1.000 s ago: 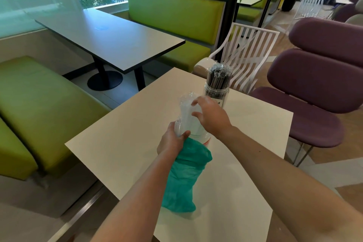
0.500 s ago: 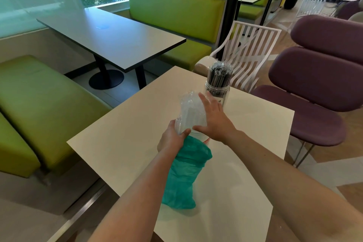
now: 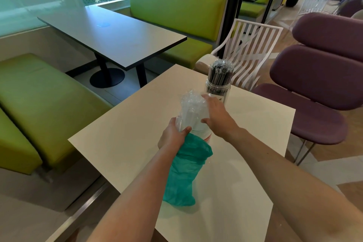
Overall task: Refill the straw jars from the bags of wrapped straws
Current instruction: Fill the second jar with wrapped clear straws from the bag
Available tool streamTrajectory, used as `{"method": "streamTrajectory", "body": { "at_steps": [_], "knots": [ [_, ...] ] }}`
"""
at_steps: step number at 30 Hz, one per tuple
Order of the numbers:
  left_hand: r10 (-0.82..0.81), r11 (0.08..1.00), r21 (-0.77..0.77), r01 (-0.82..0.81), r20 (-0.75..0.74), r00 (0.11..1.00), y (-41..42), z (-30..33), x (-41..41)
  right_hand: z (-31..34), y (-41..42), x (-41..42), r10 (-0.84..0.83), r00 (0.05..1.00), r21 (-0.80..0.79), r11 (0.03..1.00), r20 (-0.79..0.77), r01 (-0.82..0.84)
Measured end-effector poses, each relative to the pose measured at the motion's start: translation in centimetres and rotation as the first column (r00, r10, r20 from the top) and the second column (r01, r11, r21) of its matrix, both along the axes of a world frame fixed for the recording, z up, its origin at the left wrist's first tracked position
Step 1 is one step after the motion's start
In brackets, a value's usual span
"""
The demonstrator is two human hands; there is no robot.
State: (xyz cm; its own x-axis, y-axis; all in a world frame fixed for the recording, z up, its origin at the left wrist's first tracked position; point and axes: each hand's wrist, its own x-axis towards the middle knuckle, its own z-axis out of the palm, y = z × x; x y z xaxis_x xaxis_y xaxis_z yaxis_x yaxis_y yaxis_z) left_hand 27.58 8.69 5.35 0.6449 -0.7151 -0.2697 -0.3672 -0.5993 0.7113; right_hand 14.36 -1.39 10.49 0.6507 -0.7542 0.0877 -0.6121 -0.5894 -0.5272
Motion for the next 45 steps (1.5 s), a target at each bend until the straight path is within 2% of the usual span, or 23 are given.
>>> {"method": "streamTrajectory", "body": {
  "at_steps": [3, 6, 10, 12, 15, 19, 22, 25, 30, 32, 35, 37, 39, 40, 42, 43, 45],
  "knots": [
    [0.004, 1.000, 0.004, -0.004, 0.001, 1.000, 0.0, 0.1, 0.0, -0.5, 0.1, -0.7, 0.062, 0.991, 0.077, 0.996, -0.117, -0.053],
    [0.013, 1.000, 0.000, -0.013, -0.001, 1.000, 0.0, 0.1, -0.2, 0.1, 0.3, -0.8, 0.065, 0.990, 0.105, 0.993, -0.128, -0.051],
    [0.016, 1.000, -0.004, -0.016, -0.011, 1.000, 0.0, 0.1, -0.3, 0.0, 0.8, -0.5, 0.141, 0.989, -0.155, 0.977, -0.042, -0.146],
    [0.019, 1.000, -0.011, -0.019, -0.027, 0.999, 0.0, 0.2, -0.3, -0.6, 0.8, -0.1, 0.197, 0.977, -0.265, 0.941, -0.077, -0.211],
    [0.013, 1.000, -0.019, -0.014, -0.045, 0.999, -0.1, 0.1, -0.3, -1.7, 0.8, 0.3, 0.195, 0.968, -0.348, 0.906, -0.157, -0.239],
    [-0.020, 0.998, -0.069, 0.012, -0.118, 0.993, 0.1, -0.1, -0.2, -2.6, 1.0, 0.2, 0.136, 0.970, -0.455, 0.864, -0.202, -0.216],
    [-0.032, 0.991, -0.136, 0.002, -0.215, 0.976, 0.5, -0.3, -0.2, -2.9, 1.6, 0.1, 0.102, 0.974, -0.479, 0.857, -0.203, -0.190],
    [0.003, 0.984, -0.169, -0.053, -0.283, 0.959, 1.1, -0.3, -0.2, -2.7, 2.6, -0.1, 0.052, 0.992, -0.483, 0.870, -0.116, -0.102],
    [0.040, 0.987, -0.133, -0.089, -0.335, 0.942, 2.3, -0.2, -0.1, -3.1, 5.4, -0.9, -0.084, 0.993, -0.497, 0.861, 0.081, 0.113],
    [0.021, 0.986, -0.147, -0.080, -0.366, 0.930, 2.7, -0.6, -0.1, -3.6, 6.7, -1.4, -0.134, 0.979, -0.473, 0.860, 0.156, 0.193],
    [0.001, 0.981, -0.175, -0.078, -0.405, 0.915, 2.8, -2.0, 0.5, -4.0, 8.2, -1.8, -0.172, 0.969, -0.377, 0.898, 0.178, 0.229],
    [-0.026, 0.977, -0.202, -0.071, -0.442, 0.897, 3.3, -1.0, 0.0, -4.3, 8.8, -1.7, -0.141, 0.977, -0.245, 0.953, 0.157, 0.177],
    [-0.088, 0.967, -0.251, -0.039, -0.473, 0.877, 3.6, -0.6, -0.5, -4.3, 9.1, -1.6, -0.110, 0.979, -0.013, 0.993, 0.173, 0.114],
    [-0.112, 0.962, -0.270, -0.027, -0.485, 0.867, 3.7, -0.4, -0.7, -4.1, 9.2, -1.5, -0.116, 0.975, 0.137, 0.986, 0.187, 0.091],
    [-0.130, 0.959, -0.281, -0.019, -0.501, 0.856, 3.7, -0.2, -1.1, -3.7, 9.3, -1.3, -0.135, 0.971, 0.406, 0.913, 0.198, 0.044],
    [-0.134, 0.960, -0.279, -0.014, -0.504, 0.854, 3.8, -0.2, -1.3, -3.5, 9.3, -1.2, -0.140, 0.969, 0.488, 0.873, 0.203, 0.024],
    [-0.142, 0.965, -0.264, -0.002, -0.525, 0.839, 3.8, -0.1, -1.5, -3.6, 9.2, -1.1, -0.133, 0.970, 0.536, 0.844, 0.201, 0.005]
  ]
}}
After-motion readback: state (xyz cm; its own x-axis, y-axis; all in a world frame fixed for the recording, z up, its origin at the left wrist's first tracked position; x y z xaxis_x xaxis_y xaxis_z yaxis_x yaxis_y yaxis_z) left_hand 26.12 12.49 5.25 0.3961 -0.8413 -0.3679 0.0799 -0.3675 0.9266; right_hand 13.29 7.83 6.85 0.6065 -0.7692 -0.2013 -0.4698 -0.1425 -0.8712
